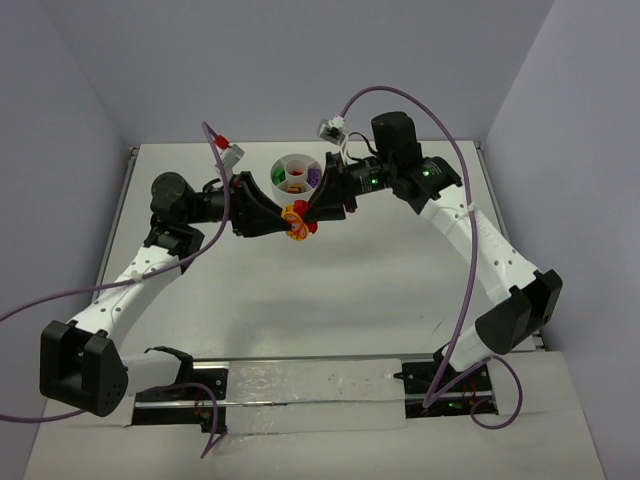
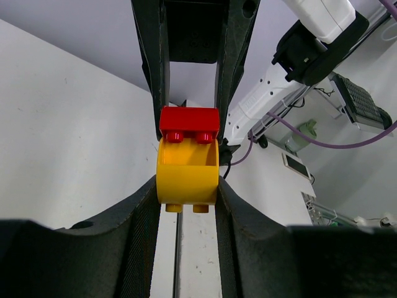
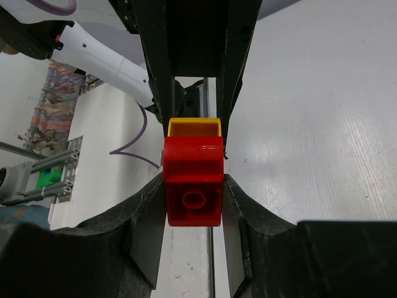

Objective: Sort the legos into containers by color

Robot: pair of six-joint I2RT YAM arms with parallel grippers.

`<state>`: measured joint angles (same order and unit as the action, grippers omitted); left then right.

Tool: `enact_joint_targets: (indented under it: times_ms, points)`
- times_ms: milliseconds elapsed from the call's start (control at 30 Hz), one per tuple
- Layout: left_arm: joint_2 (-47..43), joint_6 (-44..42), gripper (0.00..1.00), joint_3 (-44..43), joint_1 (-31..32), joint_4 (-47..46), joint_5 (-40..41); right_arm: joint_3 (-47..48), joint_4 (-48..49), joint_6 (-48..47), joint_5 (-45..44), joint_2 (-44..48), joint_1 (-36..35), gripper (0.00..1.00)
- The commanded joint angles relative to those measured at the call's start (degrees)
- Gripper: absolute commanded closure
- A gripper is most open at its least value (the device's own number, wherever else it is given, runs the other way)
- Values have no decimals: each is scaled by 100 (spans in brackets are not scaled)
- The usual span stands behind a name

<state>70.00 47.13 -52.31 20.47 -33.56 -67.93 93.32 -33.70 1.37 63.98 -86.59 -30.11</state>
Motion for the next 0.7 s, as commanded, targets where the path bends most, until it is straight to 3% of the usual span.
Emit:
enact_joint_targets:
  times_ms: [0,433,533,667]
  points:
    - [-96,248,100,23,-40,-495,181,125,369,96,160,-157,15,100]
    - [-443,-1076,100,169,-689,1023,-60,252,1273,718,96,-312,955,100]
    - [-436,-1312,100,137,-905,1245,-80,169,1654,683,-340,-396,981,100]
    - [-389,-1547,100,20,-1174,1478,-41,-163,2975,1174,-1409,-671,956,100]
